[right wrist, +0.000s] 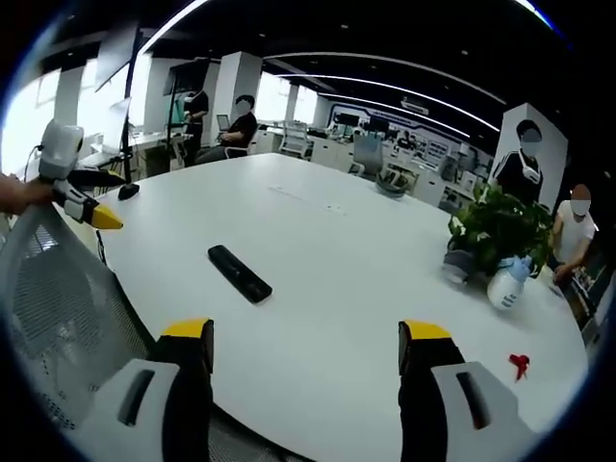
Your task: Press the specified remote control buttons in sequence, fully releasing each button before pressing the next.
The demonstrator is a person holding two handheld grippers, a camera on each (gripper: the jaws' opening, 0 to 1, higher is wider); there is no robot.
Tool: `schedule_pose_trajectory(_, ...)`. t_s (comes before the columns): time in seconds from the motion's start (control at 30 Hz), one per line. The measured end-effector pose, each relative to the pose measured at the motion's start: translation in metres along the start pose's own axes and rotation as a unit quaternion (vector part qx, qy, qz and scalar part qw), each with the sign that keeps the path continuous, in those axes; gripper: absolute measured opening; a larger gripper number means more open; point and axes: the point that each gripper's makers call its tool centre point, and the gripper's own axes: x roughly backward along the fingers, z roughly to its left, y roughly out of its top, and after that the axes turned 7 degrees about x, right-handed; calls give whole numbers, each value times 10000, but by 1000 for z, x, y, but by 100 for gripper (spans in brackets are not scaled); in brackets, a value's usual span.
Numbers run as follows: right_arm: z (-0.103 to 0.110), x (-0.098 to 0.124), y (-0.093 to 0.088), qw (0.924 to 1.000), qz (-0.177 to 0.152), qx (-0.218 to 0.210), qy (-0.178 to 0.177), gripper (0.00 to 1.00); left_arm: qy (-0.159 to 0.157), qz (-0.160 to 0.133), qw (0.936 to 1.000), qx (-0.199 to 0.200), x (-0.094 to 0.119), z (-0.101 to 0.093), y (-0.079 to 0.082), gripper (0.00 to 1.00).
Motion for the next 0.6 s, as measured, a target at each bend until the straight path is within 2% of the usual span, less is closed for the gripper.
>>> schedule_pose_trajectory(0.23,3,0,3,9999,-77,-17,84,82,-75,-85,9999,19,0,-3,3,100)
schedule_pose_trajectory(0.4,5,0,4,9998,-114,84,138,83,-66,-63,9999,57,1,-3,1,100)
schedule_pose_trajectory(0.6,4,-1,4,9997,-130,109,167,82,-26,-172,9998,73,2,-1,5,100)
